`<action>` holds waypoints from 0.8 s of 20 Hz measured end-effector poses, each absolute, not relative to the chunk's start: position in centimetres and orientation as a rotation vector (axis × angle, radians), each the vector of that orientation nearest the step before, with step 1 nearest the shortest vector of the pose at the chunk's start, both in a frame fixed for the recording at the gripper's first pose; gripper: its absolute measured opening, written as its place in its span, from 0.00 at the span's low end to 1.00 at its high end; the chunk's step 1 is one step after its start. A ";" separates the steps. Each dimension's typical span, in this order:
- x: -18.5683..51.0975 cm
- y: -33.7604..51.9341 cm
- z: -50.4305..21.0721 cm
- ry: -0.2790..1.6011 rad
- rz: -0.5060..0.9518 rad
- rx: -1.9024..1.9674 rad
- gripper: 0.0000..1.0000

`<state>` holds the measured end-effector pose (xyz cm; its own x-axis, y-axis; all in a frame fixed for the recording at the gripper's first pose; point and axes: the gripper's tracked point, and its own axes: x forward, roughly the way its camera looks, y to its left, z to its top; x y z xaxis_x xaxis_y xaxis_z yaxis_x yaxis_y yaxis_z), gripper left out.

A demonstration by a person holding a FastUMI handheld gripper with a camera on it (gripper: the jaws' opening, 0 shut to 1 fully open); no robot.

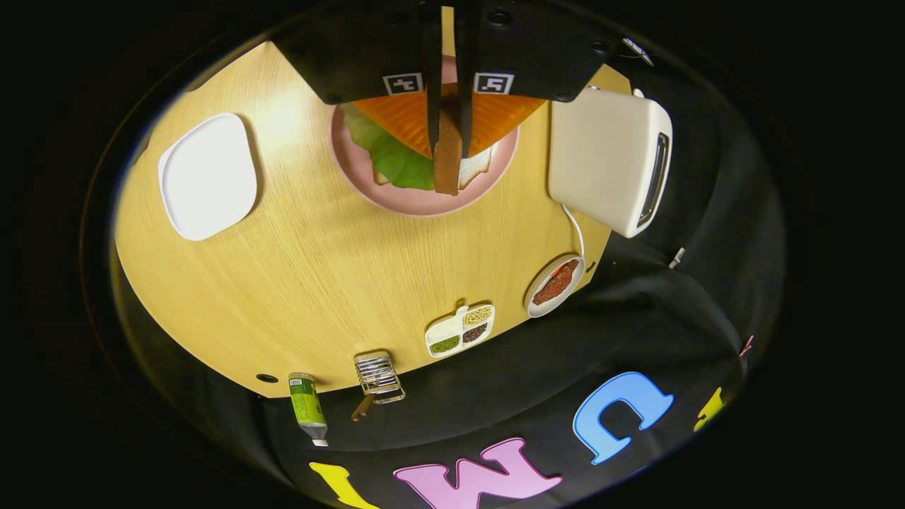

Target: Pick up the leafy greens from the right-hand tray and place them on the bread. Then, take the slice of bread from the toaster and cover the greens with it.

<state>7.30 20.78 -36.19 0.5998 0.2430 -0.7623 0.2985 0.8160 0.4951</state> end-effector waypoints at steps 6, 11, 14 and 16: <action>6.6 19.6 -38.9 0.985 -0.022 0.549 0.14; 5.5 17.8 -40.7 1.047 -0.066 0.477 0.49; 5.3 17.5 -40.4 1.036 -0.044 0.452 0.58; 5.6 17.6 -40.0 1.022 -0.029 0.449 0.66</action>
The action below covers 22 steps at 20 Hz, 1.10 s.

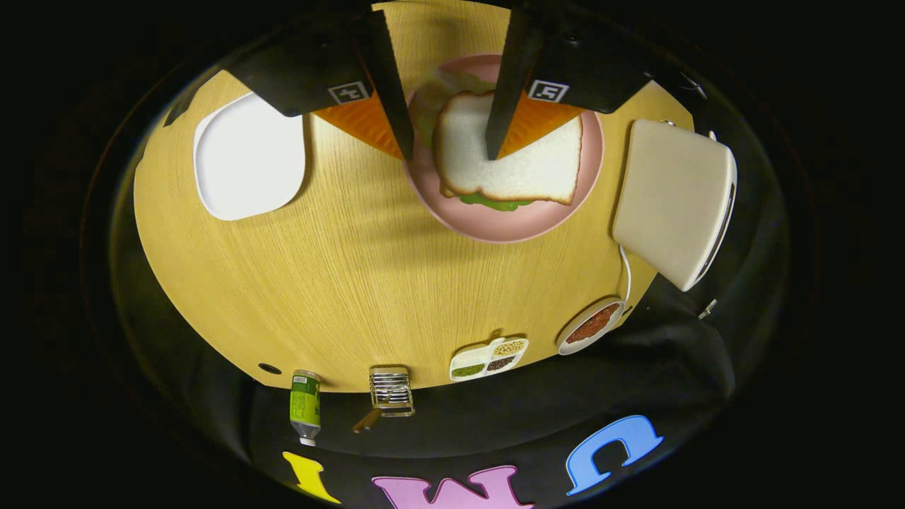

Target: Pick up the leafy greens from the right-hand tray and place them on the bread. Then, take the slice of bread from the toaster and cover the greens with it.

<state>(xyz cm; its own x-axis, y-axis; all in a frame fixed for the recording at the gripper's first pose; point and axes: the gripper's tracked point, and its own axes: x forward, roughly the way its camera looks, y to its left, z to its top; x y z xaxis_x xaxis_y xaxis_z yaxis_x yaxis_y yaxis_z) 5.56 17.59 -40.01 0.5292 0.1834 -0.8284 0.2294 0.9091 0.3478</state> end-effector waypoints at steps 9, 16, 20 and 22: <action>5.4 17.1 -36.7 0.960 0.006 0.425 1.00; 8.3 16.9 -25.7 0.698 0.078 0.350 0.99; 9.3 16.2 -18.5 0.512 0.110 0.257 0.99; 9.2 16.0 -15.1 0.434 0.118 0.214 0.99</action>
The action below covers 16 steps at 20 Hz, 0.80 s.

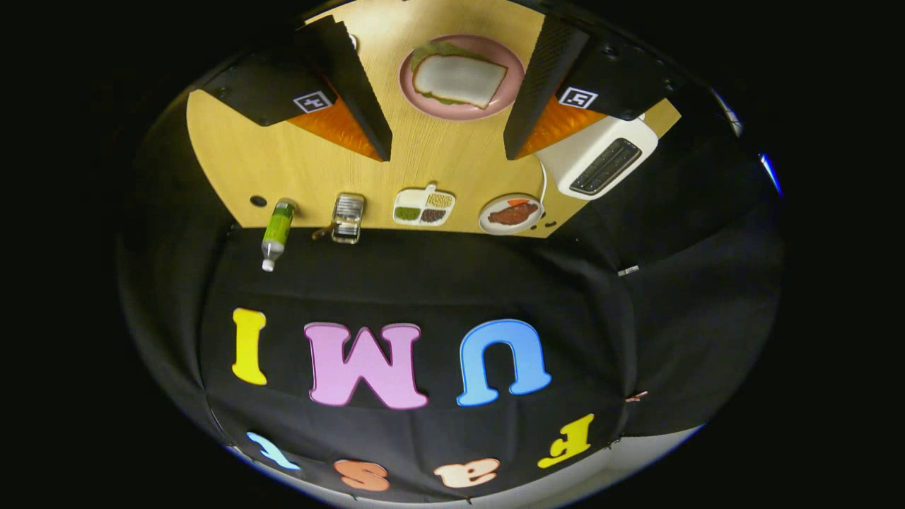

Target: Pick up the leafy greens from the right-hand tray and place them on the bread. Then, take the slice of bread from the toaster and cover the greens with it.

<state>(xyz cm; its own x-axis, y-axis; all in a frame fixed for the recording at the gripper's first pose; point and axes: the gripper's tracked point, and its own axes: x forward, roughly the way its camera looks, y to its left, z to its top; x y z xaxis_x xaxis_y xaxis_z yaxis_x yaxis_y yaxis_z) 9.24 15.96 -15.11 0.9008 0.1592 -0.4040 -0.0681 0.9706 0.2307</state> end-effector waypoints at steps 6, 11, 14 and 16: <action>6.4 15.0 -9.2 0.299 0.111 0.154 0.99; 3.7 14.5 -9.0 0.273 0.102 0.174 0.99; 3.2 13.8 -9.3 0.259 0.083 0.162 0.99; 2.9 13.3 -9.8 0.267 0.076 0.137 0.99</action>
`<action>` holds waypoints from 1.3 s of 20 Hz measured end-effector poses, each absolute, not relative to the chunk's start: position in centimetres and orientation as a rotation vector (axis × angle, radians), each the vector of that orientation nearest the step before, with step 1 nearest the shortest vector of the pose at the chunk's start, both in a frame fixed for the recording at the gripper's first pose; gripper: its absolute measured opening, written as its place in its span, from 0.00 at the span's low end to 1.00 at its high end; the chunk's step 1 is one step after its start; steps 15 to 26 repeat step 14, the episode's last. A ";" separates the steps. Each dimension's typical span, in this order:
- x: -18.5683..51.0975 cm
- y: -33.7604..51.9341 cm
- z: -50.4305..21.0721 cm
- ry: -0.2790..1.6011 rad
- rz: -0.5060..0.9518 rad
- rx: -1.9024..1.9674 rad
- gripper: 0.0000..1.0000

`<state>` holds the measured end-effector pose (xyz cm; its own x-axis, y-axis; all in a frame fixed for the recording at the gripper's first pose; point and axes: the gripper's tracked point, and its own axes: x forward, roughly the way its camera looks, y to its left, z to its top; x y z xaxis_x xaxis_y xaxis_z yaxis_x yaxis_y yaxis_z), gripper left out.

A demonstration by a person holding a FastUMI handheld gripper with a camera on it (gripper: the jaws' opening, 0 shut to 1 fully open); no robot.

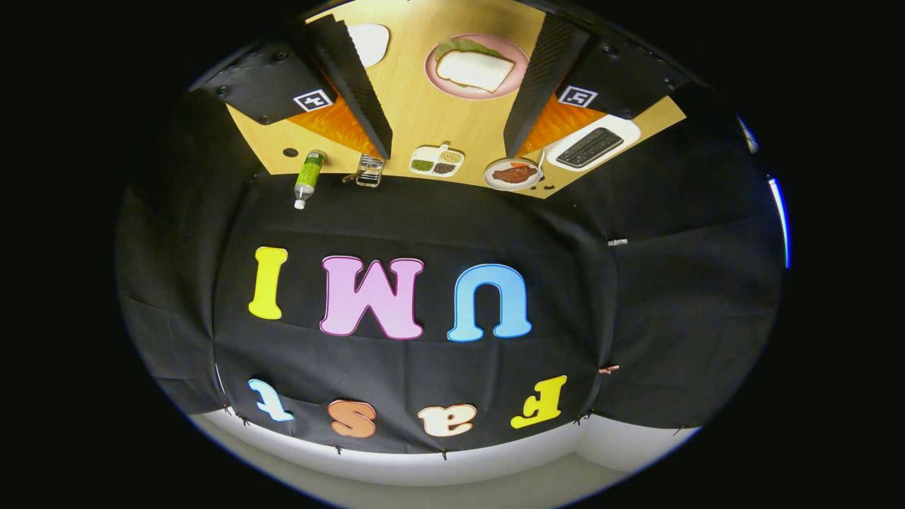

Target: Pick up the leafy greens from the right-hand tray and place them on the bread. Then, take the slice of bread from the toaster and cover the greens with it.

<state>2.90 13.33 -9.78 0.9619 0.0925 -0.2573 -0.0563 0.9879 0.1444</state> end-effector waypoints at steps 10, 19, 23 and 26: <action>3.3 12.7 -10.0 0.272 0.051 0.113 0.97; 3.2 12.6 -10.4 0.282 0.044 0.128 0.97; 3.2 12.6 -10.4 0.282 0.044 0.128 0.97; 3.2 12.6 -10.4 0.282 0.044 0.128 0.97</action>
